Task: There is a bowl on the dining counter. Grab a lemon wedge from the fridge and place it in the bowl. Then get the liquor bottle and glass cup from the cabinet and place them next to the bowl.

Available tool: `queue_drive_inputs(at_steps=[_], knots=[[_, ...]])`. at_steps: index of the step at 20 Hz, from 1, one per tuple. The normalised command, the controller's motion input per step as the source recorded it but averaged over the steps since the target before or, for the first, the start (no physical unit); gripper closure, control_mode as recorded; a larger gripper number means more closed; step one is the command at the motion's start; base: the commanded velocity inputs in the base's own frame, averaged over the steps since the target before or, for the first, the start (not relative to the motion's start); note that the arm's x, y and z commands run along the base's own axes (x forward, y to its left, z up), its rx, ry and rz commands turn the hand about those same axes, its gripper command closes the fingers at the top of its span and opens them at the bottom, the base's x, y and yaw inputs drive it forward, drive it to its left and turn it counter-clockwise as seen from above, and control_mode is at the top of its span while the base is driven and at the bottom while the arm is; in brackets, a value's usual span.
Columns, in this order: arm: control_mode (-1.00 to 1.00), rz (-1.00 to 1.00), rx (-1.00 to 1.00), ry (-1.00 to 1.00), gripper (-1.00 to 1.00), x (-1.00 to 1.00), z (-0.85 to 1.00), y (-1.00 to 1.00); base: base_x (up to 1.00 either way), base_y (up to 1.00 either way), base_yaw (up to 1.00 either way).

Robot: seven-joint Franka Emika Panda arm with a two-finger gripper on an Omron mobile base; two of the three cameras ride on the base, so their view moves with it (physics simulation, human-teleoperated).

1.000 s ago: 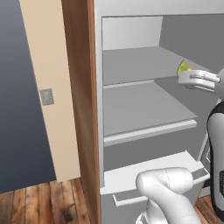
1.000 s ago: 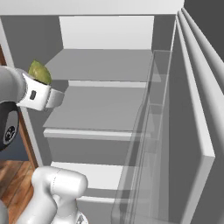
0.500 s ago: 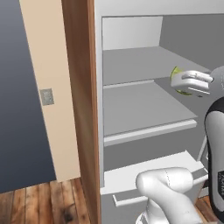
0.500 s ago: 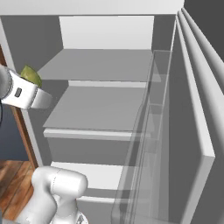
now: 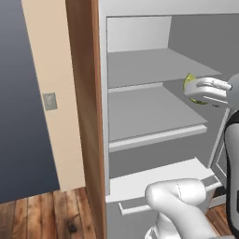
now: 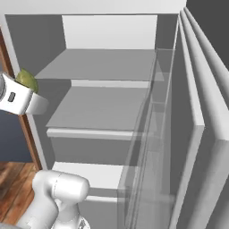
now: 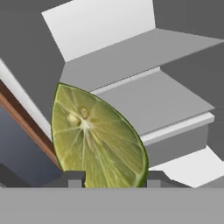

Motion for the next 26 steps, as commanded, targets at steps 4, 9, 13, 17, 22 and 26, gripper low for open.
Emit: queue_drive_inputs(at_steps=[4,9,13,17,22,26], knots=[[1.0,0.0,0.0,0.0,1.0,0.0,0.0,0.0,-1.0,0.4,0.0],[1.0,0.0,0.0,0.0,1.0,0.0,0.0,0.0,-0.96,0.71,0.0],[1.0,0.0,0.0,0.0,1.0,0.0,0.0,0.0,-0.48,0.99,-0.02],[1.0,0.0,0.0,0.0,1.0,0.0,0.0,0.0,-0.47,0.95,-0.21],[1.0,0.0,0.0,0.0,1.0,0.0,0.0,0.0,-0.7,0.4,-0.48],[1.0,0.0,0.0,0.0,1.0,0.0,0.0,0.0,-0.84,0.02,-0.7]])
